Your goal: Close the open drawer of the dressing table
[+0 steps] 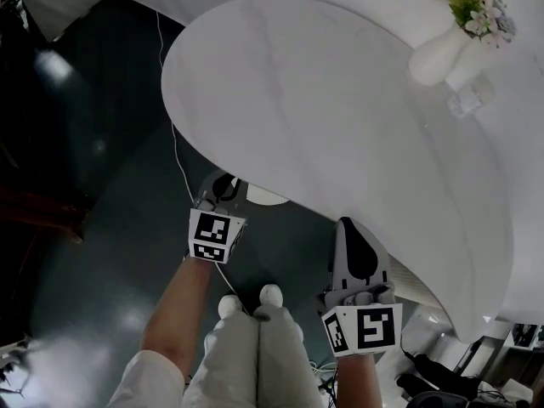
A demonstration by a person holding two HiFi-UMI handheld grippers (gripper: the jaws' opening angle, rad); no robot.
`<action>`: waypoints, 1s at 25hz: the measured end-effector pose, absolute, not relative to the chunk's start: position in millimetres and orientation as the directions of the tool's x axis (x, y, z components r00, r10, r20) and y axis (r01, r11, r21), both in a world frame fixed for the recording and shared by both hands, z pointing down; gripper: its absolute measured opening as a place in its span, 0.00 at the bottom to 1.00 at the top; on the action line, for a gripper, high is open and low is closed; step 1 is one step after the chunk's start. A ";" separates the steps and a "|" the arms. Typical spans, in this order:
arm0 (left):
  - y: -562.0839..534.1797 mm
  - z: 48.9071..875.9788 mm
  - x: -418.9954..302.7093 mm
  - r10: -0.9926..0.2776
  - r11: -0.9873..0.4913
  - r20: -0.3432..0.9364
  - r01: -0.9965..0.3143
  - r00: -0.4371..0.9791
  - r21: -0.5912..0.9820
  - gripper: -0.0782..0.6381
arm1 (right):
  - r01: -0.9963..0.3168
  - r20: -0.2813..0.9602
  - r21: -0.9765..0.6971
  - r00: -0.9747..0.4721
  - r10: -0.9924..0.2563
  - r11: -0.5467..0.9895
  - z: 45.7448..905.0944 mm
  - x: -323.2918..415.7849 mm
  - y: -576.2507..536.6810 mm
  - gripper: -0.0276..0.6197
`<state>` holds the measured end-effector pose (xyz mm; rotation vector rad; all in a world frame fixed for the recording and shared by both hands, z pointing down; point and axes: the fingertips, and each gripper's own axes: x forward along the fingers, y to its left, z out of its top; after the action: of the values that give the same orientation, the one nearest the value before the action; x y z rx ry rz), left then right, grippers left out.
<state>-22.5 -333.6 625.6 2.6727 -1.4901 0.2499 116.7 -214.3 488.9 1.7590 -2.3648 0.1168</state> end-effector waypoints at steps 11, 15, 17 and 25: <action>-346.4 626.6 -14.5 -0.847 -0.514 0.157 -0.858 0.508 0.001 0.13 | -0.962 0.172 0.066 -0.249 -0.953 0.263 484.6 124.2 -213.0 0.04; -345.1 624.8 -15.7 -0.845 -0.510 0.178 -0.860 0.504 0.010 0.13 | -0.963 0.174 0.065 -0.247 -0.953 0.262 481.8 122.0 -209.9 0.04; -341.5 619.4 -18.0 -0.847 -0.505 0.182 -0.863 0.500 0.021 0.13 | -0.963 0.179 0.065 -0.246 -0.953 0.261 480.2 120.7 -207.7 0.04; -315.4 598.3 -38.5 -0.846 -0.495 0.212 -0.869 0.489 0.028 0.13 | -0.962 0.191 0.054 -0.252 -0.949 0.266 460.3 110.8 -194.3 0.04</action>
<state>-38.5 -315.4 598.3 2.5953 -1.5034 0.2578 110.8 -194.3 460.3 1.7950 -2.3458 0.1095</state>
